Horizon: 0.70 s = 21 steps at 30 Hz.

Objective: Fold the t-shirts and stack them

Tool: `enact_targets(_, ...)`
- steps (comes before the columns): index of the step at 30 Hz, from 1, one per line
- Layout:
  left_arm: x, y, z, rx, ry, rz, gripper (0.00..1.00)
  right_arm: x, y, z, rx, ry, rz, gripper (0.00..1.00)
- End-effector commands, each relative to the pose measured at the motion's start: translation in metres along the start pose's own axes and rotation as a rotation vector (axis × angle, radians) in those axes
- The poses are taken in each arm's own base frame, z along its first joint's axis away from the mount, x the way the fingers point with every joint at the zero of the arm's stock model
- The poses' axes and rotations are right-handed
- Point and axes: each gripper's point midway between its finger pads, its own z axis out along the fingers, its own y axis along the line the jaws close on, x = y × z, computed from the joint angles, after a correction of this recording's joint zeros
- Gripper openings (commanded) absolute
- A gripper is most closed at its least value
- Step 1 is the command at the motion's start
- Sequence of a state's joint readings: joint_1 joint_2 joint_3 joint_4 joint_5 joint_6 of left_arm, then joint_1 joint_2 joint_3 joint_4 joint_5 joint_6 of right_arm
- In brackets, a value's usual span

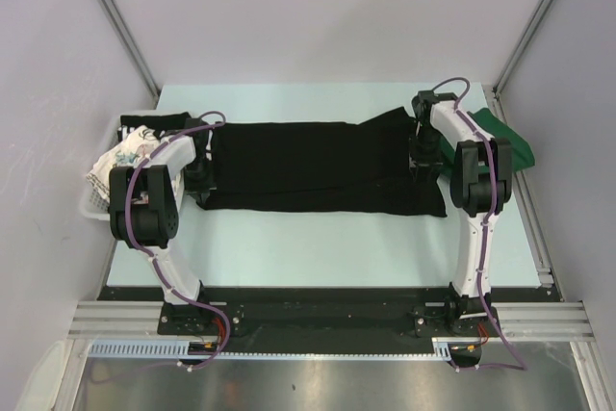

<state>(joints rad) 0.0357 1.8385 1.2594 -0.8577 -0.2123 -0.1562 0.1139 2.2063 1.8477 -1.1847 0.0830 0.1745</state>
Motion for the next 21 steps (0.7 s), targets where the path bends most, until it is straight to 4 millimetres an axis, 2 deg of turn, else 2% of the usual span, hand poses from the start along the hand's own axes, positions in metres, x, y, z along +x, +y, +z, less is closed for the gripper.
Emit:
enact_targets(1, -0.018, 0.063, -0.007, -0.174, -0.065, -0.184, 0.00, 0.001, 0.004, -0.001, -0.028, -0.012, 0.011, 0.41)
enact_targets(4, -0.017, 0.063, -0.007, -0.177, -0.065, -0.183, 0.00, 0.003, 0.004, 0.007, -0.022, -0.006, 0.012, 0.39)
enact_targets(6, -0.018, 0.064, -0.009, -0.178, -0.070, -0.186, 0.00, 0.001, 0.006, 0.011, -0.030, -0.015, 0.013, 0.31)
enact_targets(7, -0.018, 0.063, -0.008, -0.178, -0.069, -0.184, 0.00, 0.001, 0.007, 0.013, -0.033, -0.011, 0.014, 0.11)
enact_targets(8, -0.017, 0.064, -0.009, -0.178, -0.069, -0.184, 0.00, 0.000, 0.008, 0.014, -0.037, -0.012, 0.016, 0.00)
enact_targets(12, -0.017, 0.064, -0.009, -0.180, -0.070, -0.183, 0.00, -0.004, 0.010, 0.014, -0.037, -0.023, 0.014, 0.00)
enact_targets(16, -0.016, 0.064, -0.009, -0.178, -0.068, -0.182, 0.00, -0.014, 0.010, -0.004, -0.037, -0.069, 0.017, 0.00)
enact_targets(21, -0.017, 0.063, -0.008, -0.175, -0.068, -0.182, 0.00, -0.037, 0.001, -0.035, 0.001, -0.159, 0.012, 0.00)
